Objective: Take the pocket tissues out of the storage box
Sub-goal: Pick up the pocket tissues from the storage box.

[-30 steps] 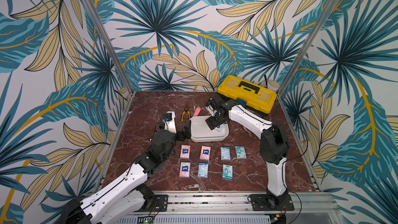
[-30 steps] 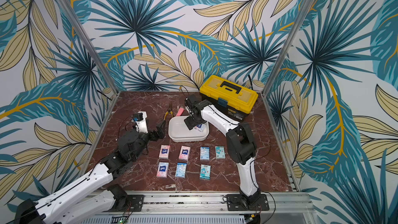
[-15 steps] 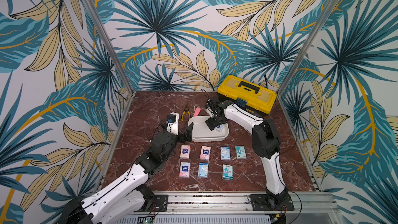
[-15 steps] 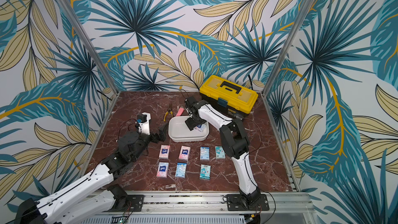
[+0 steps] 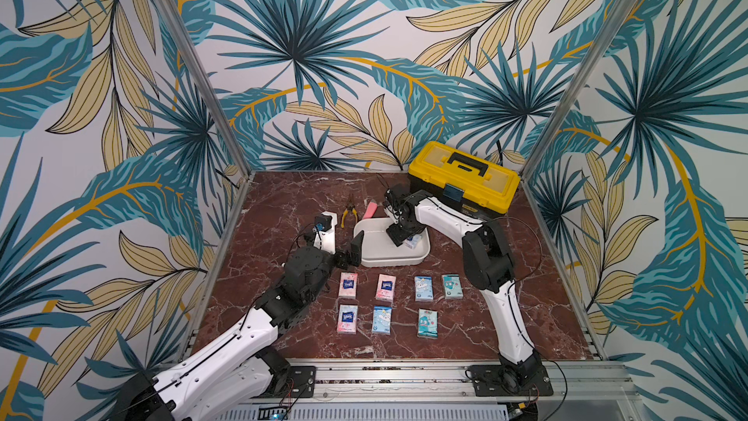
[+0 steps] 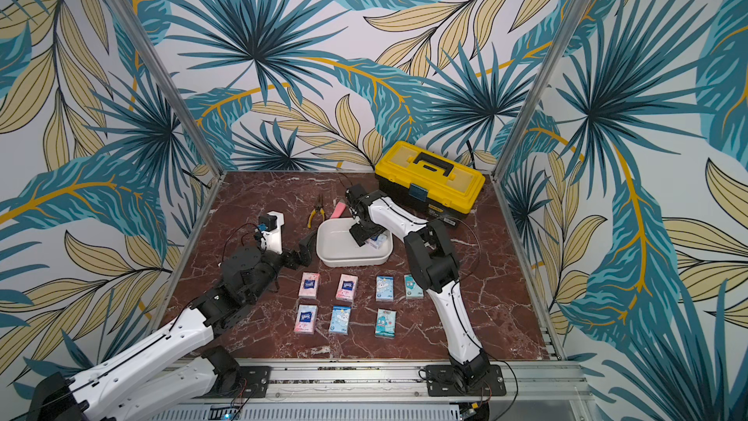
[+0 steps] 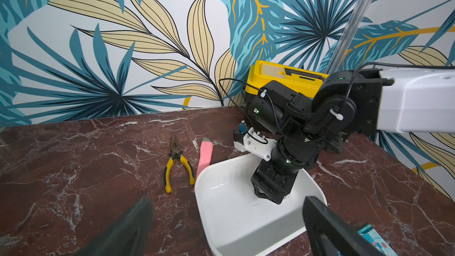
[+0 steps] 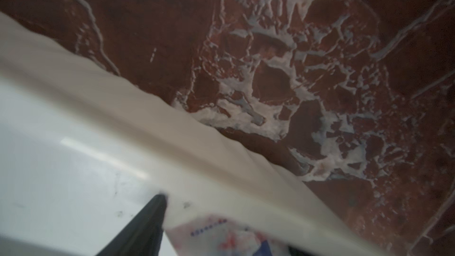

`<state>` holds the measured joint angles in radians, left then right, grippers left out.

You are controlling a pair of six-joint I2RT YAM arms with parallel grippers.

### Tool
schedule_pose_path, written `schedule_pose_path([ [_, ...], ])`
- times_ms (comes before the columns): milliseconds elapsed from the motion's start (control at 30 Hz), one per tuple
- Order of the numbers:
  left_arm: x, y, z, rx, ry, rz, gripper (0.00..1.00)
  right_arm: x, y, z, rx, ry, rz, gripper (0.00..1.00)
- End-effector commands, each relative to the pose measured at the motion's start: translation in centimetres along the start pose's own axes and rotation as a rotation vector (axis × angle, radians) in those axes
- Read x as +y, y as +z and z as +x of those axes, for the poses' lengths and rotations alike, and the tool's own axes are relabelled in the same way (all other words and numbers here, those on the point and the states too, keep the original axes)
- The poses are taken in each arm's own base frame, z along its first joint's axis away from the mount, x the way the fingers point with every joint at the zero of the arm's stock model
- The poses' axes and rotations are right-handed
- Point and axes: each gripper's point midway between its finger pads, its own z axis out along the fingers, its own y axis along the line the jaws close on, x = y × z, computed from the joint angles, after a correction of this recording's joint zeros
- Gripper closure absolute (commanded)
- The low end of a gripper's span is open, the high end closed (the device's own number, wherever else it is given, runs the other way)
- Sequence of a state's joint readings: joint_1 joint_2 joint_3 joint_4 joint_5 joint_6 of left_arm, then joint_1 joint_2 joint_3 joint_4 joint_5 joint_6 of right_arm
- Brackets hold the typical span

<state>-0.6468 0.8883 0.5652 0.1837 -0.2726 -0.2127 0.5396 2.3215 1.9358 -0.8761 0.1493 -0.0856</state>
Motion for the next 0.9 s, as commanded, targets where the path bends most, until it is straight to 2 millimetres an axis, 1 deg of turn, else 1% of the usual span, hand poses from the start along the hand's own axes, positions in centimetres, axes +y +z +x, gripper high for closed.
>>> schedule_pose_path([
  [0,0.5,-0.1,0.8,0.012,0.006,-0.013,0.0,0.0,0.1,1.1,0.047,-0.003,-0.008,0.28],
  [167,0.5,-0.2,0.9,0.016,0.0,-0.017,0.0,0.1,-0.1,1.4,0.054,0.019,-0.016,0.41],
  [267,0.5,-0.2,0.9,0.018,-0.002,-0.016,0.0,0.2,-0.7,1.5,0.045,0.037,-0.024,0.46],
  [400,0.6,-0.3,0.7,0.016,0.0,-0.017,0.0,0.4,-1.8,1.3,0.027,0.065,-0.041,0.48],
  [567,0.6,-0.5,0.5,0.01,0.001,-0.015,0.0,0.5,-3.7,0.9,-0.009,0.098,-0.065,0.48],
  [733,0.5,-0.8,0.3,0.009,0.007,-0.009,0.0,0.5,-5.8,0.7,-0.047,0.149,-0.087,0.48],
  [867,0.3,-0.8,0.2,0.008,0.039,0.003,0.0,0.3,-7.7,1.0,-0.072,0.202,-0.087,0.49],
])
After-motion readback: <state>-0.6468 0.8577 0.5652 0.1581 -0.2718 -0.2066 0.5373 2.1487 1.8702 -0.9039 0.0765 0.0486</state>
